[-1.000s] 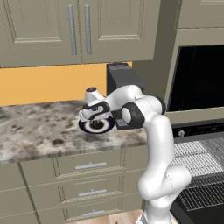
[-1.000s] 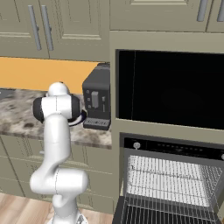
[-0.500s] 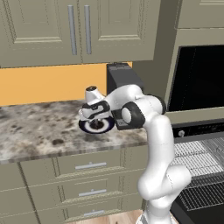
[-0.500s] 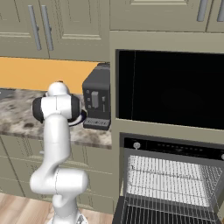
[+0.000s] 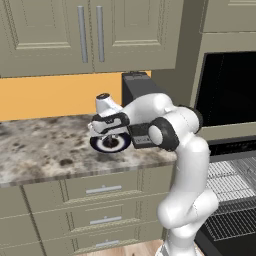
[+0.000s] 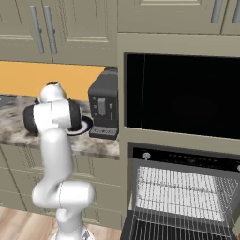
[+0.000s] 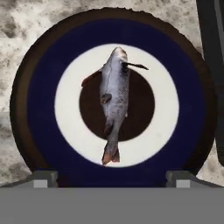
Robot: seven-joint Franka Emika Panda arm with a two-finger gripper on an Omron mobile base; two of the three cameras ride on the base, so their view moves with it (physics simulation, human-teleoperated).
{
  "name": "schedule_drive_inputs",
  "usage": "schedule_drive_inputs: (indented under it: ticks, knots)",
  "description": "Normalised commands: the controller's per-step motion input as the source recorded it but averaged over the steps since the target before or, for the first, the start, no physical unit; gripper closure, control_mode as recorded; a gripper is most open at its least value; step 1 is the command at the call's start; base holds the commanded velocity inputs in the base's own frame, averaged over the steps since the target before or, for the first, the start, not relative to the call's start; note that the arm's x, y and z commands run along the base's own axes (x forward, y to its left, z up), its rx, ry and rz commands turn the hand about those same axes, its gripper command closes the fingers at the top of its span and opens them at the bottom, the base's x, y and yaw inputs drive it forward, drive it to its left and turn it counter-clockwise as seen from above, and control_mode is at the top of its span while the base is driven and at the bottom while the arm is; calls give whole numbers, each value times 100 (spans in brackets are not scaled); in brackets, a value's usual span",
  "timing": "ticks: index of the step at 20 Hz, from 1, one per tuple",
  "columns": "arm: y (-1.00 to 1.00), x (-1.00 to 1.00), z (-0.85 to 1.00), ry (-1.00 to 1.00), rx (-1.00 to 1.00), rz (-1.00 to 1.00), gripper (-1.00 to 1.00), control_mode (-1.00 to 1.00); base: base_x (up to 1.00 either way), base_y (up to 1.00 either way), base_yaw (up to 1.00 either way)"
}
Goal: Take the fish from the oven and place it on the plate on the counter.
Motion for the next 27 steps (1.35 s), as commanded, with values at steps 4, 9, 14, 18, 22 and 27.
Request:
schedule_drive_inputs:
  ticks: [4, 9, 14, 18, 22, 27]
  knots:
    - [-5, -100, 41, -15, 6, 0, -100, -100, 0, 0, 0]
    - [-39, -100, 38, -12, 9, 0, -100, -100, 0, 0, 0]
    - [-61, -100, 25, -3, 11, 0, -100, -100, 0, 0, 0]
    - [-59, -100, 24, 0, 10, 0, -100, -100, 0, 0, 0]
    - [-56, -94, 54, 0, 4, 2, -100, -100, 0, 0, 0]
    - [-67, -77, 85, 0, 0, 17, -100, -100, 0, 0, 0]
